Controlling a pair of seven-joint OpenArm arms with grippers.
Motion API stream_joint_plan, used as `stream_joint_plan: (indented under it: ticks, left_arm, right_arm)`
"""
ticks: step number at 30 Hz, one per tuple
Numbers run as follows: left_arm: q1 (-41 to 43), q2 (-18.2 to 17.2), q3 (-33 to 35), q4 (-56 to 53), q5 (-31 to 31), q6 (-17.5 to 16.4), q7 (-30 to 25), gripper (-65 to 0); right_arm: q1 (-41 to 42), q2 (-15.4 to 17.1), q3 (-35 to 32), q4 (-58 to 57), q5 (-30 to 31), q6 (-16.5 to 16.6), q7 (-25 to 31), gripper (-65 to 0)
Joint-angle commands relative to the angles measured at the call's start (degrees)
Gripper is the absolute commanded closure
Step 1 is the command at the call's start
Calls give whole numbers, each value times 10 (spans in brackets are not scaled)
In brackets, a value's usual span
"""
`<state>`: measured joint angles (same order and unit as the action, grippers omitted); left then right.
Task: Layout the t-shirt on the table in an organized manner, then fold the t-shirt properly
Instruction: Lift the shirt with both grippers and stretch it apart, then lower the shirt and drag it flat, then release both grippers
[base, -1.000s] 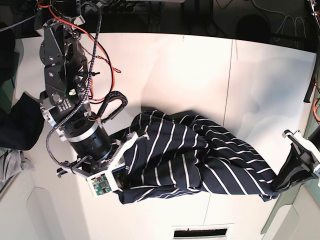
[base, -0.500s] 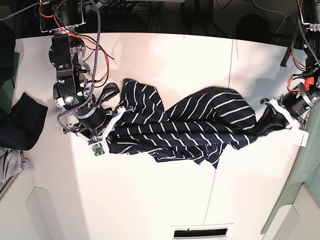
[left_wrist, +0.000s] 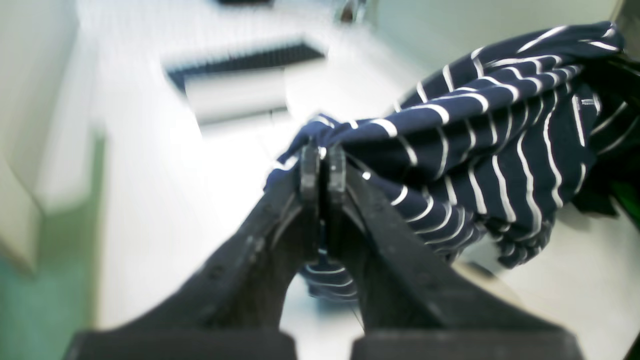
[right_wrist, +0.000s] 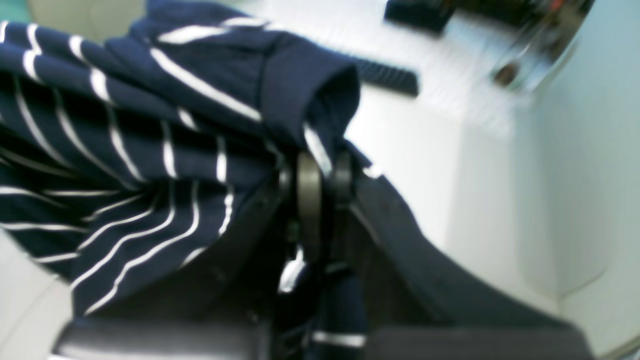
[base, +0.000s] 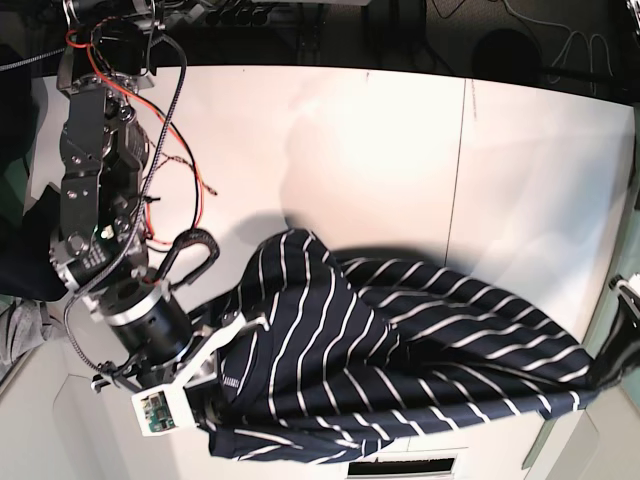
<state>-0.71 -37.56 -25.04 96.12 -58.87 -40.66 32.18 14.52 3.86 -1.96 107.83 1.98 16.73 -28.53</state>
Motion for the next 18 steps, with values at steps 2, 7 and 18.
stream_joint_plan:
  ticks: [2, 7, 18]
  left_arm:
    - [-34, -29, -4, 8, -6, 12, 16, 0]
    - [-16, -21, 19, 6, -5, 12, 53, 0]
    - [134, 90, 127, 6, 38, 7, 77, 0]
  right_arm:
    - [26, 1, 16, -7, -9, -20, 9, 0]
    - [29, 1, 19, -93, 10, -20, 0, -288]
    - [-50, 1, 19, -326, 50, -26, 26, -386]
